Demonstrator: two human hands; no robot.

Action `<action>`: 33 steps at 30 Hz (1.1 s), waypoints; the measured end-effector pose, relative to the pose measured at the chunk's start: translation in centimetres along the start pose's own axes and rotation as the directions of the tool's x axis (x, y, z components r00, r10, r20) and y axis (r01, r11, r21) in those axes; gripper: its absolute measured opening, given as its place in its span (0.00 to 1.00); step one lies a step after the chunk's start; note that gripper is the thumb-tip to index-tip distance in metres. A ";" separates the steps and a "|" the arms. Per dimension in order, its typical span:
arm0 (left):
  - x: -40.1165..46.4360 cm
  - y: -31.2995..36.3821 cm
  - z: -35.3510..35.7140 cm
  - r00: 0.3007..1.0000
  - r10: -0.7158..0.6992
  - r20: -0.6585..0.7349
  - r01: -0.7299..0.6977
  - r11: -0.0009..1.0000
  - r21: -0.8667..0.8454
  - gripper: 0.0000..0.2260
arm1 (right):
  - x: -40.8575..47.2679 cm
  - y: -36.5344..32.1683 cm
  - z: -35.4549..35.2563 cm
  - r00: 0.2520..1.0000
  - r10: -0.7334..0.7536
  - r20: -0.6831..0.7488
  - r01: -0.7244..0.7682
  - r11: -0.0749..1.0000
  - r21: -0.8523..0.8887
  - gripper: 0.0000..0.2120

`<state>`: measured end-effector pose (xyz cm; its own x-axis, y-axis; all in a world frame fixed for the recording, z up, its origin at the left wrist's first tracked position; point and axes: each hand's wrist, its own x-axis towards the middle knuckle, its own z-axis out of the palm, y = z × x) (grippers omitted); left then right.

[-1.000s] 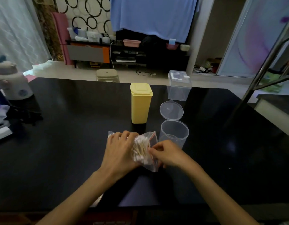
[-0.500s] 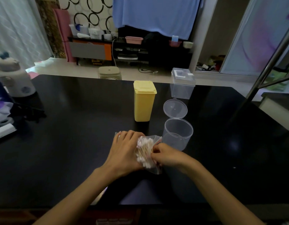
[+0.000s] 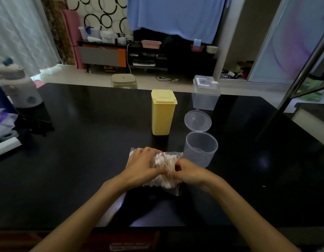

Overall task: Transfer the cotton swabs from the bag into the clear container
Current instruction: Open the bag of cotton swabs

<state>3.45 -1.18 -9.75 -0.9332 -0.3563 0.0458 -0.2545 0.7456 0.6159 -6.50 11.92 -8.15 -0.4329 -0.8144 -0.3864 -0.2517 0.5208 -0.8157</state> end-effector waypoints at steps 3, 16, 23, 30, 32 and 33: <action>0.2 -0.5 0.3 1.000 -0.002 0.013 0.002 0.999 0.033 0.35 | 0.1 0.2 -0.2 0.997 0.051 0.050 -0.052 0.999 0.012 0.11; 0.5 -1.0 0.5 0.999 -0.001 0.044 -0.001 0.999 0.042 0.37 | -0.1 -0.1 0.4 0.992 0.098 0.076 -0.111 0.978 0.180 0.12; 0.4 -0.9 0.1 0.997 0.013 0.077 -0.018 0.998 0.058 0.37 | 0.1 -0.1 0.3 0.993 0.100 0.060 -0.101 0.995 0.019 0.14; 0.4 -1.1 0.5 0.999 0.032 0.027 -0.034 0.996 0.086 0.40 | -0.8 -0.8 0.2 0.994 0.009 0.111 -0.009 1.000 0.000 0.07; 0.4 -1.0 0.7 1.000 0.019 0.024 -0.022 0.993 0.114 0.35 | -0.9 -0.9 0.1 0.993 0.026 0.117 -0.018 0.997 -0.069 0.12; 0.4 -1.0 0.8 1.000 0.014 0.019 -0.016 0.991 0.136 0.31 | -0.8 -0.9 0.1 0.991 0.049 0.122 -0.037 0.994 -0.106 0.14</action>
<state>3.07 -1.60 -10.99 -0.9414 -0.3351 0.0393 -0.2713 0.8211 0.5023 -5.85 12.11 -7.12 -0.3362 -0.8127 -0.4758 -0.3259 0.5744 -0.7509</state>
